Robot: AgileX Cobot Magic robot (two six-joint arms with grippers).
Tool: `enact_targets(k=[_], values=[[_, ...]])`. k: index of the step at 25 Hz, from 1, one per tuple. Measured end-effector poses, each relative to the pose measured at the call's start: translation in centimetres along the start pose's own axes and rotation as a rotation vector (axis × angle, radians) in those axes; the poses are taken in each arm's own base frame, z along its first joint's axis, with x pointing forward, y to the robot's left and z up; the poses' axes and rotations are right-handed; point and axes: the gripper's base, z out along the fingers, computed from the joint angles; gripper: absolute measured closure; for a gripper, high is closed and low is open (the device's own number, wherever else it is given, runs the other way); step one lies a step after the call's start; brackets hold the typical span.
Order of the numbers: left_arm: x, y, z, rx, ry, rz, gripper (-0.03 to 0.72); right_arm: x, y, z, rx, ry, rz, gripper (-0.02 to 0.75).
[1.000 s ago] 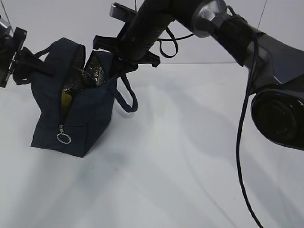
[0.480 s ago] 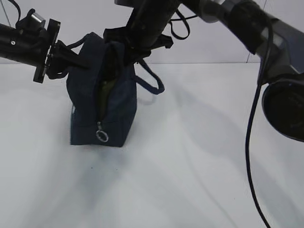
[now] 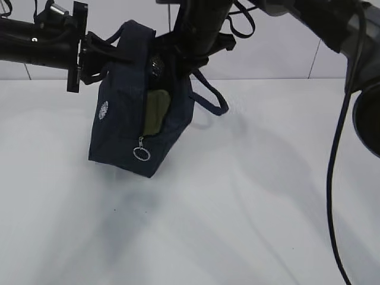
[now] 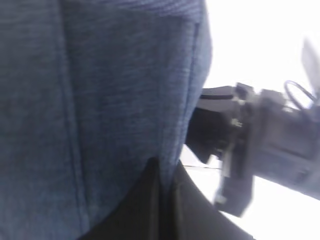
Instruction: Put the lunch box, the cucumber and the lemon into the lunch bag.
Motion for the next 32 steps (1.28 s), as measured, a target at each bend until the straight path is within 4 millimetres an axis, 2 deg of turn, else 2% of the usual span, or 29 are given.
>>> enact_targets(k=[4, 11, 14, 19, 23, 32], values=[[0.6, 0.3, 1.8, 0.015, 0.034, -0.025, 0.697, 1.6, -0.9, 0.5, 0.085, 0.082, -0.022, 0.720], [1.5, -0.3, 4.1, 0.027, 0.048, -0.034, 0.697, 1.6, -1.6, -2.3, 0.156, 0.047, -0.048, 0.720], [1.6, 0.0, 4.6, 0.032, 0.053, -0.068, 0.697, 1.5, -1.6, -2.9, 0.163, 0.036, -0.051, 0.720], [1.5, 2.1, 5.4, 0.020, 0.064, -0.125, 0.697, 1.6, -1.9, -2.7, 0.187, 0.040, -0.059, 0.720], [1.5, 3.0, 5.8, 0.017, 0.069, -0.148, 0.697, 1.5, -2.4, -2.8, 0.208, 0.037, -0.058, 0.720], [1.6, 3.1, 5.8, 0.023, 0.080, -0.154, 0.696, 1.9, -2.6, -2.2, 0.202, 0.065, -0.052, 0.717]])
